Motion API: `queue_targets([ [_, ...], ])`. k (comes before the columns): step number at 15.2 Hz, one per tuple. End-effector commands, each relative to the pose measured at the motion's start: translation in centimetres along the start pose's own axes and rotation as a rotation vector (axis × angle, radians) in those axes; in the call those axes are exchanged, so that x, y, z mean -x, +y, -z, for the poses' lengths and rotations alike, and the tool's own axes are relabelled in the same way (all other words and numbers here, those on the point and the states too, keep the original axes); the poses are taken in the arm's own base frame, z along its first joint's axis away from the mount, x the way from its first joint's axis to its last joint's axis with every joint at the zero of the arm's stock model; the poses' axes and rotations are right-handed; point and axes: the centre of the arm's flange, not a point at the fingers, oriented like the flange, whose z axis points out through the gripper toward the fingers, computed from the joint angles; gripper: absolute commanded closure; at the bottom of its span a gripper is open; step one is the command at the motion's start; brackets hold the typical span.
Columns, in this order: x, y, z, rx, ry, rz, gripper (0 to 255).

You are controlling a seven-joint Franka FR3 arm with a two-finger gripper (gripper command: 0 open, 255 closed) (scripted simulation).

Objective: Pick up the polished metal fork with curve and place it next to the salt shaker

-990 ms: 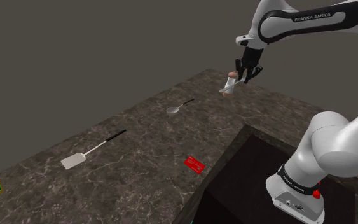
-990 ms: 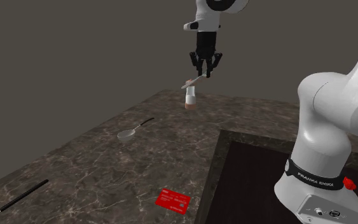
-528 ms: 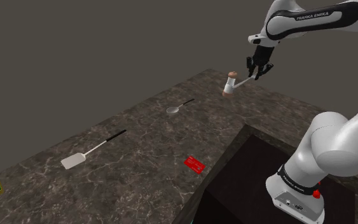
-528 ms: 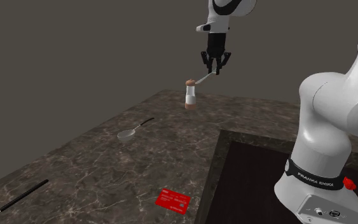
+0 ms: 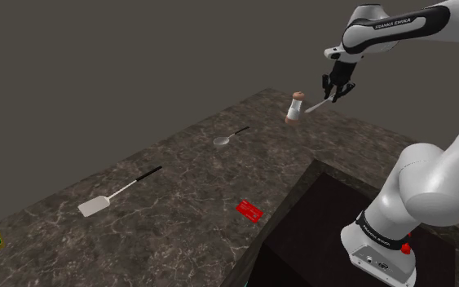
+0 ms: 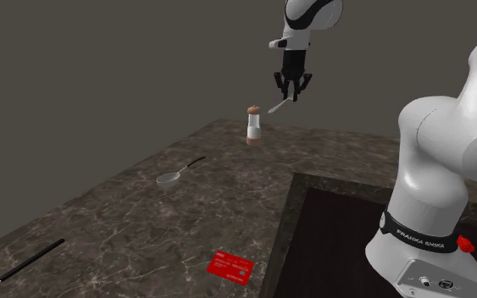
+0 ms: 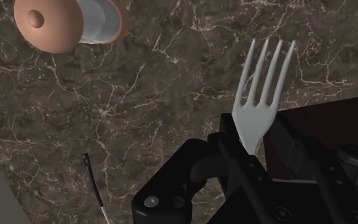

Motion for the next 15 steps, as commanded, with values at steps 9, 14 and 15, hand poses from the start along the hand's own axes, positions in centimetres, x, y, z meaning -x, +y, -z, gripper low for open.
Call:
queue_targets([
  [9,-0.1,-0.1,-5.3,0.0,0.0,0.0,255],
  [14,-0.2,-0.1,-7.9,0.0,0.0,0.0,255],
  [15,-0.2,-0.1,-8.4,0.0,0.0,0.0,255],
])
